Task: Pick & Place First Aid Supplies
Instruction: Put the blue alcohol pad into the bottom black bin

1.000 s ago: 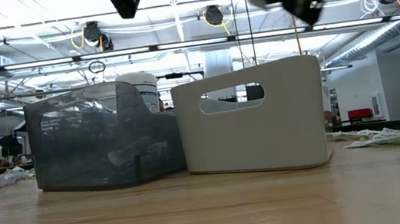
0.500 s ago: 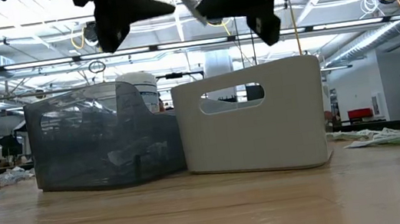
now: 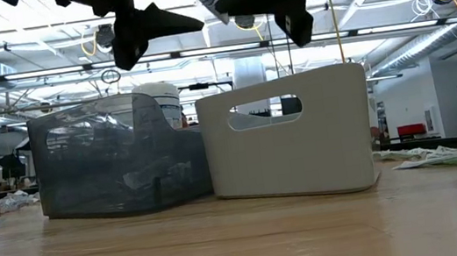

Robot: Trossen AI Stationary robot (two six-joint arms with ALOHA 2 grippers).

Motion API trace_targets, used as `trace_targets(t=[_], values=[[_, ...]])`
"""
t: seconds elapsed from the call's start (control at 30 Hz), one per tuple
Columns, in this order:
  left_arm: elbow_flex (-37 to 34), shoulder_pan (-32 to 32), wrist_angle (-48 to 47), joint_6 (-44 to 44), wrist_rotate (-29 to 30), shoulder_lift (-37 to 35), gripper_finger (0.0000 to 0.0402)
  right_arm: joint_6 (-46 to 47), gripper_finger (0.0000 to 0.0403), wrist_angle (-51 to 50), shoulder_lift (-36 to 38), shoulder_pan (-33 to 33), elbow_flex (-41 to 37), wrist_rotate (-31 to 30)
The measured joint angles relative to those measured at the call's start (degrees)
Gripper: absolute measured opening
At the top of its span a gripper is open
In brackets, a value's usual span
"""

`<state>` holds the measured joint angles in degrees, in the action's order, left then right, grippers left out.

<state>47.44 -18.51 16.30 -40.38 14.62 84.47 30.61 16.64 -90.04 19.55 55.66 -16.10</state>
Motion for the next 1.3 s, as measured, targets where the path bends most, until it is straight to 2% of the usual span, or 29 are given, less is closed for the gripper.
trace_targets(t=[0.13, 0.4, 0.57, 0.73, 0.9, 1.07, 1.2, 1.3], values=[[0.0, 0.51, -0.26, -0.96, -1.17, 0.0, 0.0181, 0.02, 0.0, 1.05, 0.0, -0.05, 0.0, -0.2], [0.01, 0.57, -0.17, -0.92, -3.62, 0.0, 0.0015, 0.02, 0.0, 1.13, 0.0, -0.04, 0.0, -0.11], [0.0, 0.6, -0.18, -0.83, -4.03, 0.0, 0.0005, -0.04, 0.0003, 1.11, 0.0, -0.07, 0.0, -0.11], [0.02, 1.06, -3.08, -1.46, -4.9, -0.02, 0.0003, -0.22, 0.0031, 1.11, 0.0, -0.44, 0.0, 0.24], [3.17, 2.62, -17.16, -7.16, -10.41, 0.0, 0.0002, -2.72, 0.0091, 2.16, 0.85, -0.42, -0.02, 7.6], [8.43, 4.26, -33.86, -7.8, -12.54, 0.0, 0.0001, -1.14, 0.0152, 1.71, 1.73, -0.13, 0.0, 13.35], [11.57, 6.2, -44.97, -7.77, -13.14, -0.07, 0.0001, 0.37, 0.0177, -0.17, 2.47, -0.09, -0.07, 16.39], [12.15, 7.64, -48.04, -8.01, -13.57, -0.05, 0.0001, 0.32, 0.0184, -0.52, 2.55, -0.09, -0.04, 16.36]])
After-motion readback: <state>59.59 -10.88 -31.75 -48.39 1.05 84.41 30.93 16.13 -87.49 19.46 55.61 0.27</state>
